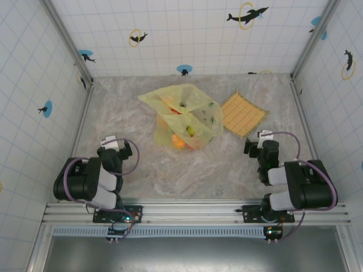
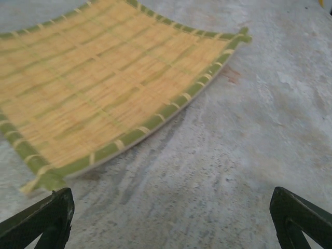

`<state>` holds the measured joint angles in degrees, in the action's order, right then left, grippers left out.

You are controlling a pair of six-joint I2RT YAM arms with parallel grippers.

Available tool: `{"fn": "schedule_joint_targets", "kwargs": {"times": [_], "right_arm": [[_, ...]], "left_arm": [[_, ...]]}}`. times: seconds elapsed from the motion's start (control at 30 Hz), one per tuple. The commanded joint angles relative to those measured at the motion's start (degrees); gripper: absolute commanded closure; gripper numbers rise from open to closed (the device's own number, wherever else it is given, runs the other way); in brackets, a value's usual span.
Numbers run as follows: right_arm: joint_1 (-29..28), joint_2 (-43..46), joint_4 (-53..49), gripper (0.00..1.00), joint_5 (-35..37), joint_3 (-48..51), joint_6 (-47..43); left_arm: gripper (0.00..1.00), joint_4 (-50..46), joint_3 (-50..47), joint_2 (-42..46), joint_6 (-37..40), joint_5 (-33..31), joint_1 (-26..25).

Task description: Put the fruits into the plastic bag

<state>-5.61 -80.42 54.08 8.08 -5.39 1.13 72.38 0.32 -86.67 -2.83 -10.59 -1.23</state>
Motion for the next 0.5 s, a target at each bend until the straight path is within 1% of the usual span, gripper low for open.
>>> {"fn": "schedule_joint_targets", "kwargs": {"times": [0.0,0.03,0.1,0.13,0.23,0.47], "right_arm": [[1.3,-1.7,9.6,0.01,-3.5,3.2,-0.8],[2.0,-3.3,12.6,0.01,-4.5,4.0,-0.1],[3.6,-6.5,19.1,0.01,-5.0,5.6,1.8],[4.7,-7.0,21.6,0.01,-5.8,6.7,3.1],[5.6,-6.4,19.1,0.01,-6.3,6.0,3.8],[5.2,-6.6,18.6,0.01,-5.6,5.7,3.5]], "left_arm": [[0.03,1.3,-0.4,0.0,-0.4,6.5,1.8],[0.03,3.2,-0.3,-0.8,-0.8,6.7,2.1],[0.03,0.4,-0.1,0.0,-0.7,7.0,2.2],[0.02,1.8,-0.3,-0.4,-0.8,6.8,2.2],[0.03,1.3,-0.3,-0.3,-0.8,6.8,2.3],[0.02,1.0,-0.4,-0.1,-0.7,6.9,2.3]]}}
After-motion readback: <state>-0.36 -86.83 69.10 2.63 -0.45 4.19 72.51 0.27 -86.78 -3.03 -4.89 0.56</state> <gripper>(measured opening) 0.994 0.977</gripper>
